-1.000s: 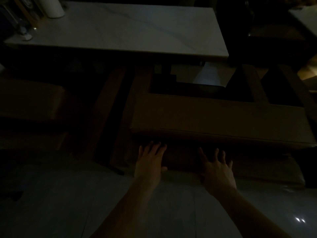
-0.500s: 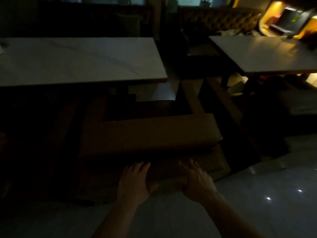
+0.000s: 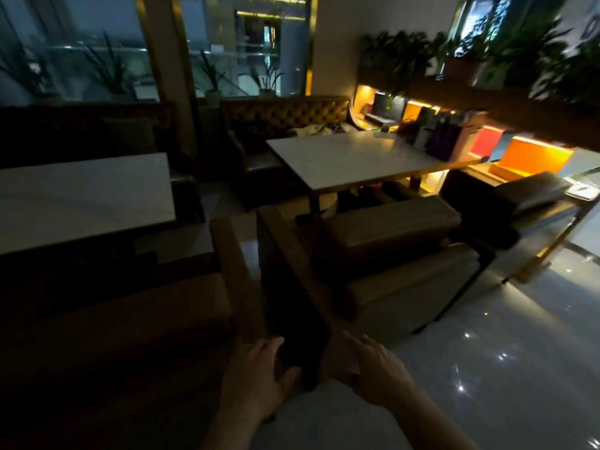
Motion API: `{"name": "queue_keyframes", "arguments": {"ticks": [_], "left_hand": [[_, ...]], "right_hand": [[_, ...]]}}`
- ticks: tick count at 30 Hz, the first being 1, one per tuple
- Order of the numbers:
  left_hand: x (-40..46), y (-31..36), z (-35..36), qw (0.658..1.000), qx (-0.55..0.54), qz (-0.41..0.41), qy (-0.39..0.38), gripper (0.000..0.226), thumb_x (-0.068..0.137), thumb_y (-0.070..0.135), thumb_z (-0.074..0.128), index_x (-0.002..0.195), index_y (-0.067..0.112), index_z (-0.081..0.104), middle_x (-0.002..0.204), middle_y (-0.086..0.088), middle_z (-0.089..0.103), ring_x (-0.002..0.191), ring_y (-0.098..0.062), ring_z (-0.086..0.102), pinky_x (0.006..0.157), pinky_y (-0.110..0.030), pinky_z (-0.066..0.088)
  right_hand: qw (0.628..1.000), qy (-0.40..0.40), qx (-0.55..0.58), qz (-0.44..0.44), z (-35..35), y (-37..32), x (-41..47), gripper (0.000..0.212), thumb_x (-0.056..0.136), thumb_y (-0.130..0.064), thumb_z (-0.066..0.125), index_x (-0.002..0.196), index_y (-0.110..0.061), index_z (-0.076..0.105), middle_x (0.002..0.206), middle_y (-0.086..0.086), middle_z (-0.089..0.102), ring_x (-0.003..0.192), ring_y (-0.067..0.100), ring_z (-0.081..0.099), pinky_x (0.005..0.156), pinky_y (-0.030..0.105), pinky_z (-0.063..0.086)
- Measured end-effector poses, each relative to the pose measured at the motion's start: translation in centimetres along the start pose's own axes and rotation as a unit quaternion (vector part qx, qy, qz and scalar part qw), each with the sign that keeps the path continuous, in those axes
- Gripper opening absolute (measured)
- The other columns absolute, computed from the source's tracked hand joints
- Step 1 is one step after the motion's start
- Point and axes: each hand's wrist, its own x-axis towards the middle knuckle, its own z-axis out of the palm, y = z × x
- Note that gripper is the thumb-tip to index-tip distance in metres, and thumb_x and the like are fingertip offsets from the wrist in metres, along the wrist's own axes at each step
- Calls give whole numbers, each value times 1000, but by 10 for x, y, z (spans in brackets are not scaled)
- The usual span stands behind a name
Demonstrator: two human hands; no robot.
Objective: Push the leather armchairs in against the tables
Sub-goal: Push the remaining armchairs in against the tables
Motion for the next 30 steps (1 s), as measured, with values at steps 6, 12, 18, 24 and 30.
{"name": "queue_keyframes", "arguments": {"ticks": [6, 12, 18, 24, 30], "left_hand": [[60, 107, 33, 998, -14, 39, -37, 72, 87, 69, 46, 149, 38, 25, 150, 11, 34, 135, -16, 33, 109, -36, 33], [149, 175, 84, 997, -30, 62, -34, 78, 84, 69, 51, 150, 36, 24, 150, 12, 33, 135, -14, 32, 111, -36, 30], [253, 229, 136, 997, -27, 45, -62, 88, 81, 70, 56, 152, 37, 16, 157, 10, 22, 143, -15, 20, 117, -38, 21], [323, 263, 156, 997, -20, 5, -70, 97, 75, 72, 62, 152, 40, 11, 160, 10, 16, 144, -18, 17, 117, -43, 23], [377, 284, 178, 997, -1, -41, -64, 106, 70, 72, 68, 152, 43, 7, 161, 9, 12, 146, -19, 14, 117, -45, 22]], "right_hand": [[998, 47, 11, 30, -51, 115, 8, 90, 84, -69, 57, 156, -35, 16, 156, 4, 37, 142, 24, 37, 110, 36, 37], [998, 38, 15, 52, -82, 206, 66, 94, 83, -72, 56, 157, -34, 14, 161, 7, 29, 148, 25, 27, 114, 38, 32], [997, -3, 9, 76, -114, 297, 150, 95, 83, -70, 58, 157, -32, 12, 163, 9, 22, 147, 28, 28, 115, 43, 33], [999, -26, -10, 47, -145, 351, 225, 98, 81, -68, 63, 157, -32, 13, 162, 10, 24, 147, 30, 26, 116, 45, 33], [996, -47, -72, -13, -157, 390, 306, 104, 77, -70, 66, 158, -32, 12, 165, 12, 16, 152, 33, 9, 120, 53, 19]]}}
